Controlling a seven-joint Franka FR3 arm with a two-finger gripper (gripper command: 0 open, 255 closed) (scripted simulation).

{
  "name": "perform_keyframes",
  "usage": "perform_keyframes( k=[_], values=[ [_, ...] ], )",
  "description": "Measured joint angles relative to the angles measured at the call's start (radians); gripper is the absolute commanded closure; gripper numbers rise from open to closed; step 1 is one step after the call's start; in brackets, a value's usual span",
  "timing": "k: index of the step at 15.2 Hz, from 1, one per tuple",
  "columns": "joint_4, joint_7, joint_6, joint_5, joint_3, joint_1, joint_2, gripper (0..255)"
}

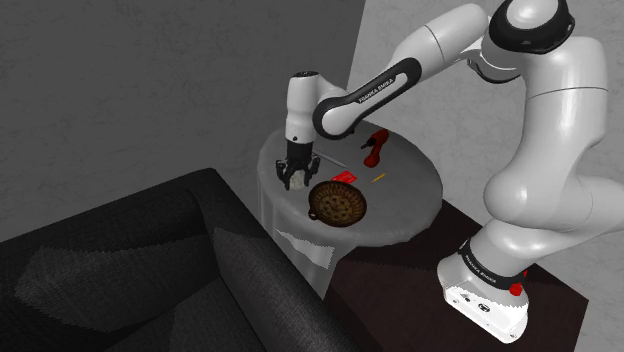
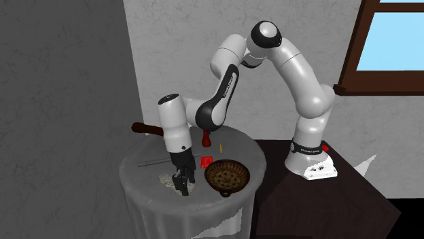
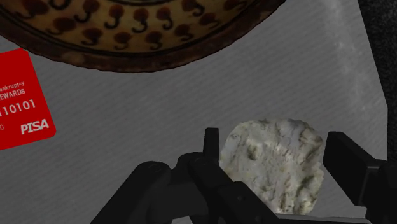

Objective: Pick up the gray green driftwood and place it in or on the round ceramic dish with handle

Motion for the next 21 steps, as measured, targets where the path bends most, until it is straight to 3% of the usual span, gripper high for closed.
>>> perform_keyframes(
  k=[7, 21],
  values=[
    [-0.001, -0.002, 0.005, 0.003, 0.005, -0.006, -0.003, 255],
    [0.007, -0.046, -0.106, 0.114, 0.159, -0.109, -0.092, 255]
  ],
)
